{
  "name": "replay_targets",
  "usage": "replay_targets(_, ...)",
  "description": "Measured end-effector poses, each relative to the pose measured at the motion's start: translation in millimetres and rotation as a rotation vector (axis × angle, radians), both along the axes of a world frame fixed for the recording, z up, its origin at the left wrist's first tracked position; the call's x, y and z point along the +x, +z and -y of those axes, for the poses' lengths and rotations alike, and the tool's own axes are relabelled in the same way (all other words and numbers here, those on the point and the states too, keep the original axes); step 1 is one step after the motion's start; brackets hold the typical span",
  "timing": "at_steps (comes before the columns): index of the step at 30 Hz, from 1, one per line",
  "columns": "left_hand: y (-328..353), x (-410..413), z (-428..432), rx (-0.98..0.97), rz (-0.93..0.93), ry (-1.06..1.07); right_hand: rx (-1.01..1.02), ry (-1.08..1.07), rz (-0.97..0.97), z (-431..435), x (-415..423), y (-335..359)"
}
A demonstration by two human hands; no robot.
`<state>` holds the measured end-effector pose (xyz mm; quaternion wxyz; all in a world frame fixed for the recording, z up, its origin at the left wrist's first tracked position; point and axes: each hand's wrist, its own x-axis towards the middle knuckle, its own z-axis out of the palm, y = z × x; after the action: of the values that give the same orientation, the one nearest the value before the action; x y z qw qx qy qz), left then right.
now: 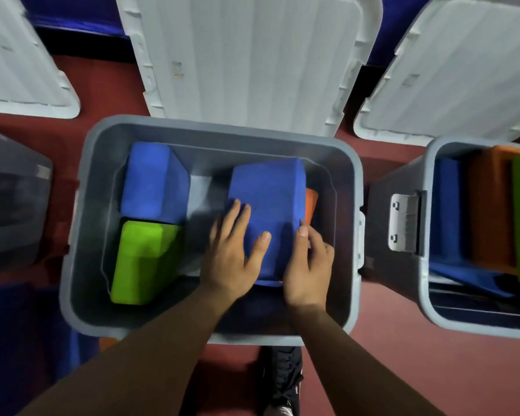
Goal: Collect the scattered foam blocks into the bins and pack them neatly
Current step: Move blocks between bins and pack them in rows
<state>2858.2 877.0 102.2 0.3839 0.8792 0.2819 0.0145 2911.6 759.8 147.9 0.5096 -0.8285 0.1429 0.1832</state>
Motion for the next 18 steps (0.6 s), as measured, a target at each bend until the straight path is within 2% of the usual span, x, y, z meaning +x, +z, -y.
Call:
replay_targets(3, 31, -15, -15, -0.041, 0.049, 0.088, 0.087, 0.070, 0.099, -26, -5, 26)
replay_targets(6, 55, -20, -40, -0.139, -0.061, 0.208, 0.152, 0.093, 0.132, -56, -5, 37)
replay_targets(10, 60, -10, -74, -0.364, -0.118, 0.375, 0.216, 0.017, 0.002, -100, 8, 32)
replay_targets(12, 52, -6, -84, -0.399, -0.111, 0.416, 0.242, 0.054, -0.074, -114, 12, 15)
replay_targets(15, 35, -2, -92, -0.286, -0.080, 0.381, 0.258, 0.150, -0.218, -129, 13, -11)
replay_targets(18, 11, 2, -100, -0.096, 0.032, 0.252, 0.255, 0.255, -0.241, -142, 20, -31)
